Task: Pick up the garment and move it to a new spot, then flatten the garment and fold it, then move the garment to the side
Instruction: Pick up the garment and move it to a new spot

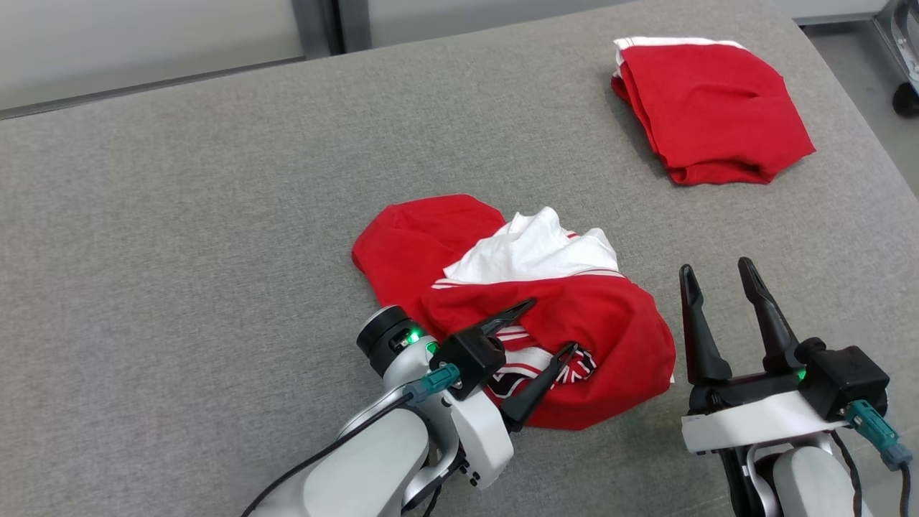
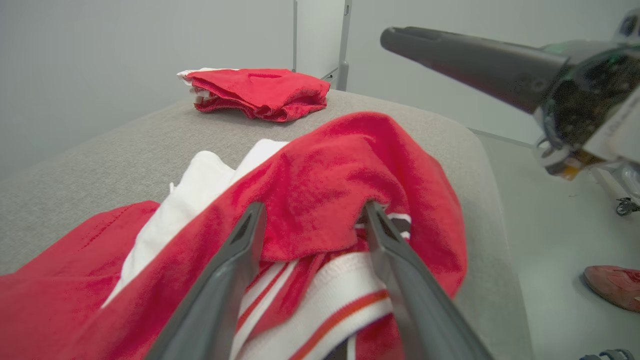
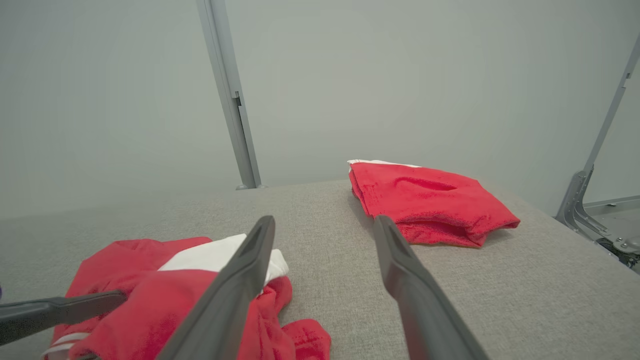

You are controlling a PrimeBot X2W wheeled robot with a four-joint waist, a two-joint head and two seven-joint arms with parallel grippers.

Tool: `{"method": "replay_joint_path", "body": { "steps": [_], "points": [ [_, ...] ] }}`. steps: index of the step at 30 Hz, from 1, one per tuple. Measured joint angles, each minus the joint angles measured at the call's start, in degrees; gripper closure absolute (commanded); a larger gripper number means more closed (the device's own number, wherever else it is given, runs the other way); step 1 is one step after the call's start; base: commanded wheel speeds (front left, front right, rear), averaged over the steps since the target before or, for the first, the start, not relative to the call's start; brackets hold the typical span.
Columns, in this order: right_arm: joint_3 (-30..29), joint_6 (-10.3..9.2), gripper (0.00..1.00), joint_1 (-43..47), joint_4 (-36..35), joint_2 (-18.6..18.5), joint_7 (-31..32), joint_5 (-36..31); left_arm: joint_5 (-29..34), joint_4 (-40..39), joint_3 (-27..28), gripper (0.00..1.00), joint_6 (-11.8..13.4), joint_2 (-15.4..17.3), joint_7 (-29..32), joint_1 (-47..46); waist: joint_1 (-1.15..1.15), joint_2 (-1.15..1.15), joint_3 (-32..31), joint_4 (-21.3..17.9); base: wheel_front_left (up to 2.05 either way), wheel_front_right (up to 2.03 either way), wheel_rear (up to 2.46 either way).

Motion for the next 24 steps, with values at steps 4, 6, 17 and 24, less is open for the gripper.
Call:
{"method": "replay_joint_path", "body": {
  "steps": [4,6,17,24],
  "points": [
    [-0.4,0.0,0.0,0.3,-0.6,-0.3,0.0,-0.6,-2.5,-1.9,0.6,0.0,0.3,-0.3,-2.6,0.1,0.0,0.0,-2.1,1.7,0.0,0.0,0.0],
    [0.1,0.0,0.0,1.0,-0.6,-0.5,0.0,-1.0,-3.7,-4.6,2.8,0.0,1.7,-0.4,-3.1,1.6,0.0,0.0,-3.6,2.6,0.0,0.0,0.0],
    [2.6,0.0,0.0,6.7,-0.1,-0.5,0.0,-0.4,-2.3,-24.0,23.1,0.0,10.9,2.4,-3.3,24.1,0.0,0.0,-13.2,11.9,0.0,0.0,0.0],
    [1.5,0.0,0.0,11.0,-0.6,-0.3,0.0,-0.9,2.0,-28.6,35.0,0.0,11.5,0.8,-3.4,36.8,0.0,0.0,-17.5,16.9,0.0,0.0,0.0]
  ]
}}
